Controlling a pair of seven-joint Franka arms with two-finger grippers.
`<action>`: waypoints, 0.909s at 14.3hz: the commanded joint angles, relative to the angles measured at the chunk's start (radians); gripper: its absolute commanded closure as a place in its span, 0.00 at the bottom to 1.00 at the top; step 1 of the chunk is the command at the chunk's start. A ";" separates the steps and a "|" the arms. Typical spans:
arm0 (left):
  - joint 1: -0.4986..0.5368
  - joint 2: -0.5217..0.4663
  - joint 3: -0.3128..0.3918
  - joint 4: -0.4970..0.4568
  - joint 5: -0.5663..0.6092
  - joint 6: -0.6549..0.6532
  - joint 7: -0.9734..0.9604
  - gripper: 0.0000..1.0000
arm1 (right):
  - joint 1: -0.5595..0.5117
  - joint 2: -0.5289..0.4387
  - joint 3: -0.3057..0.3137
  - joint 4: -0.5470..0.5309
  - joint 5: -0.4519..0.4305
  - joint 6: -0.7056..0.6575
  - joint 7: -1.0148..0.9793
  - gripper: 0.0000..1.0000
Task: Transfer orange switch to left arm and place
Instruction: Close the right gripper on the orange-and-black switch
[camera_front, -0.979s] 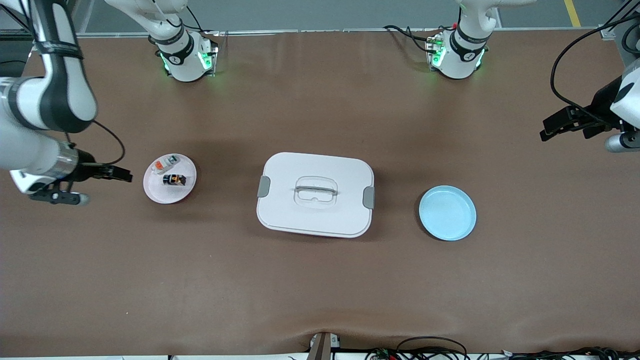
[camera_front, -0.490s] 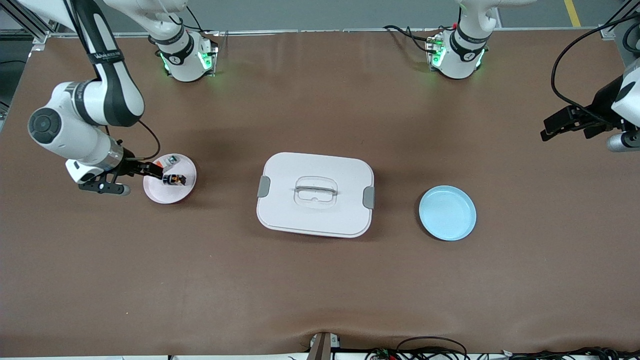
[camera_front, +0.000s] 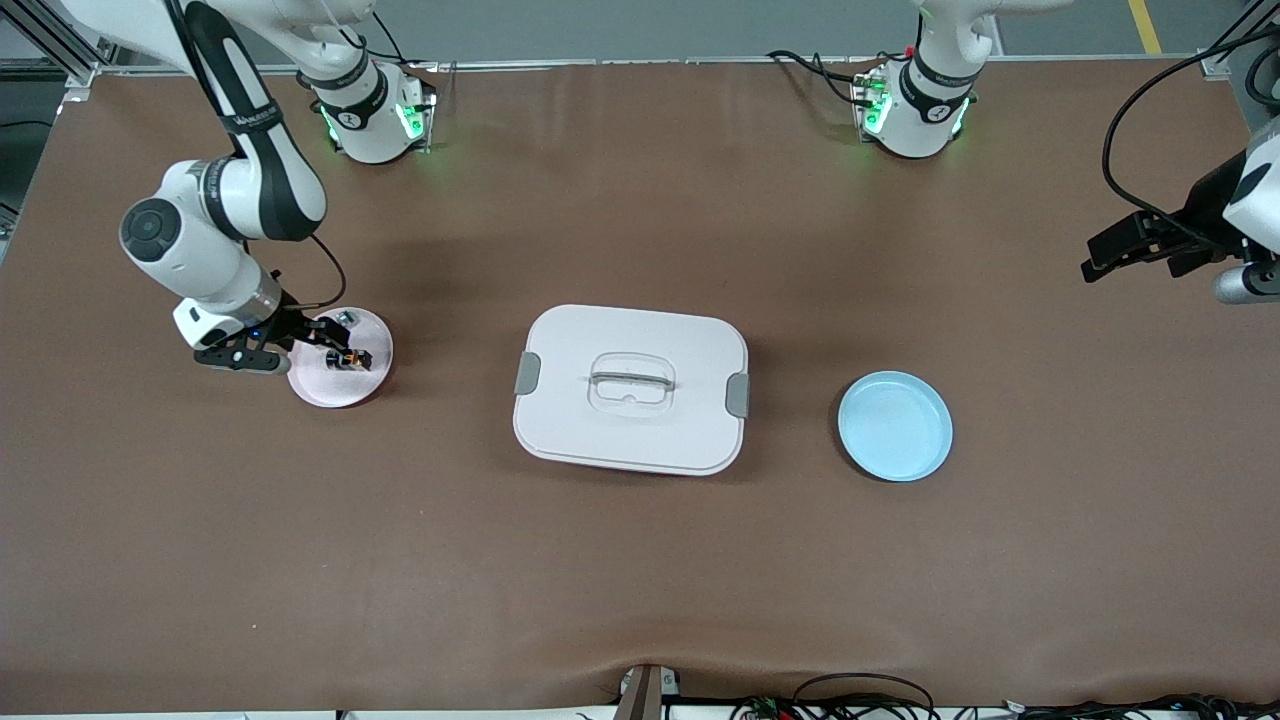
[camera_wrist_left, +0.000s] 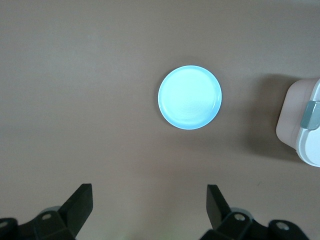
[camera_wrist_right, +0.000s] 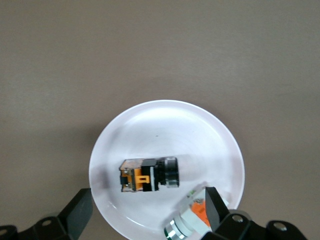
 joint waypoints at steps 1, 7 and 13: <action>-0.002 0.014 -0.001 0.022 0.013 -0.022 -0.012 0.00 | 0.047 0.028 -0.004 -0.013 0.011 0.061 0.011 0.00; 0.001 0.014 -0.003 0.010 0.016 -0.024 -0.009 0.00 | 0.049 0.094 -0.005 -0.018 -0.046 0.132 -0.007 0.00; 0.003 0.014 -0.003 0.007 0.016 -0.025 -0.007 0.00 | 0.035 0.110 -0.008 -0.018 -0.097 0.142 -0.010 0.00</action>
